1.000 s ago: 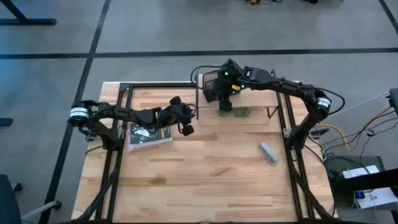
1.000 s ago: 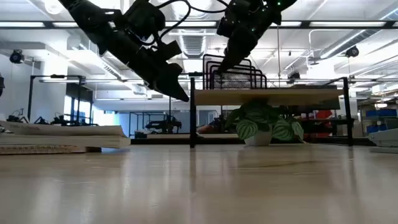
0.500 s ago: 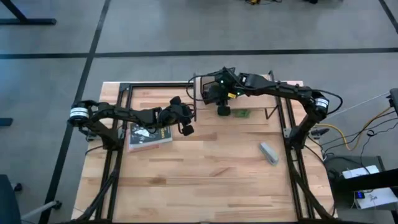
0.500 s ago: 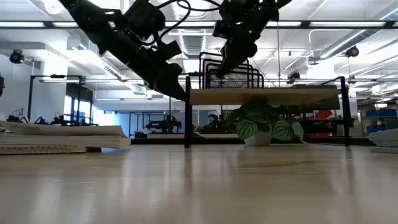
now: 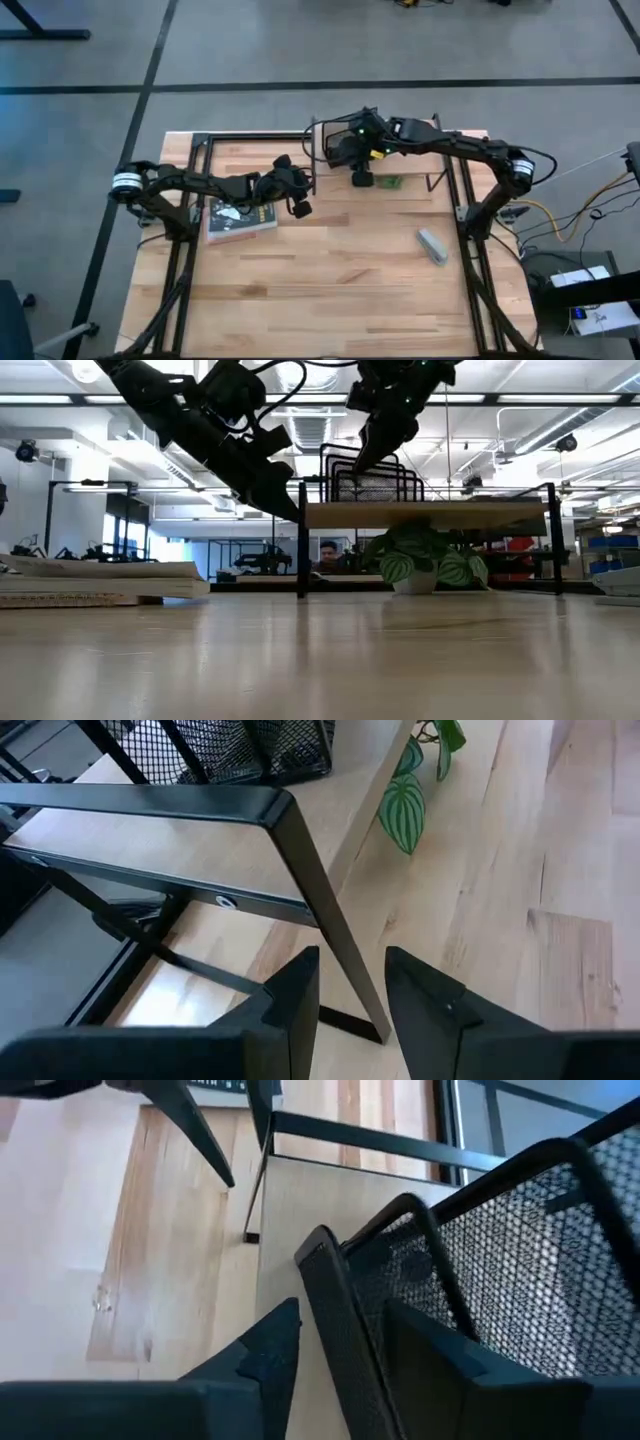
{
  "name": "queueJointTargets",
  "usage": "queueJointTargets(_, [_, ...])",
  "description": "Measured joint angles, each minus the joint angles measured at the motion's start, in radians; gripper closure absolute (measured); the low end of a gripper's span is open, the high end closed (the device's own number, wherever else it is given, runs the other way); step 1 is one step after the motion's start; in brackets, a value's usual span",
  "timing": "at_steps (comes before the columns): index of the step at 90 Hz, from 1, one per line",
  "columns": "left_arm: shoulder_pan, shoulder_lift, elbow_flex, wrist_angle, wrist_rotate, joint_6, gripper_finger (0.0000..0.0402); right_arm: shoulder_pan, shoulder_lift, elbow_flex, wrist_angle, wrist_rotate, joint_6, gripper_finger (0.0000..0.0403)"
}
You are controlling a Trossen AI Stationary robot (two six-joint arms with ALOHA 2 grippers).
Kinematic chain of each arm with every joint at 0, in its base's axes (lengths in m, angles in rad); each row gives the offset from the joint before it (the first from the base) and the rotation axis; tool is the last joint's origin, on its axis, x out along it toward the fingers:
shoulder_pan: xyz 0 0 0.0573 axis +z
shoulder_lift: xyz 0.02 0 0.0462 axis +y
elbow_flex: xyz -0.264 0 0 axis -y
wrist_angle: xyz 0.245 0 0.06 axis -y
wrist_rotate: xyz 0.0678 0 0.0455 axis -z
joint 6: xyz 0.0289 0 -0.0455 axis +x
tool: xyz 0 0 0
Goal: Stock shelves
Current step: Remove the black desk organizer from the shelf
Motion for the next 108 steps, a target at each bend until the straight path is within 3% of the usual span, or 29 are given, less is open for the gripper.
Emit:
queueJointTargets(23, [0.0, 0.0, 0.0, 0.002, 0.0, 0.0, 0.0303, 0.012, -0.025, 0.002, 0.007, 0.006, -0.005, 0.0267])
queueJointTargets(85, [0.0, 0.0, 0.0, 0.024, 0.0, 0.0, 0.0303, 0.132, 0.032, 0.004, 0.169, 0.007, -0.064, 0.0317])
queueJointTargets(108, [0.0, 0.0, 0.0, 0.023, 0.0, 0.0, 0.0303, 0.13, 0.046, 0.004, 0.159, 0.14, -0.104, 0.0335])
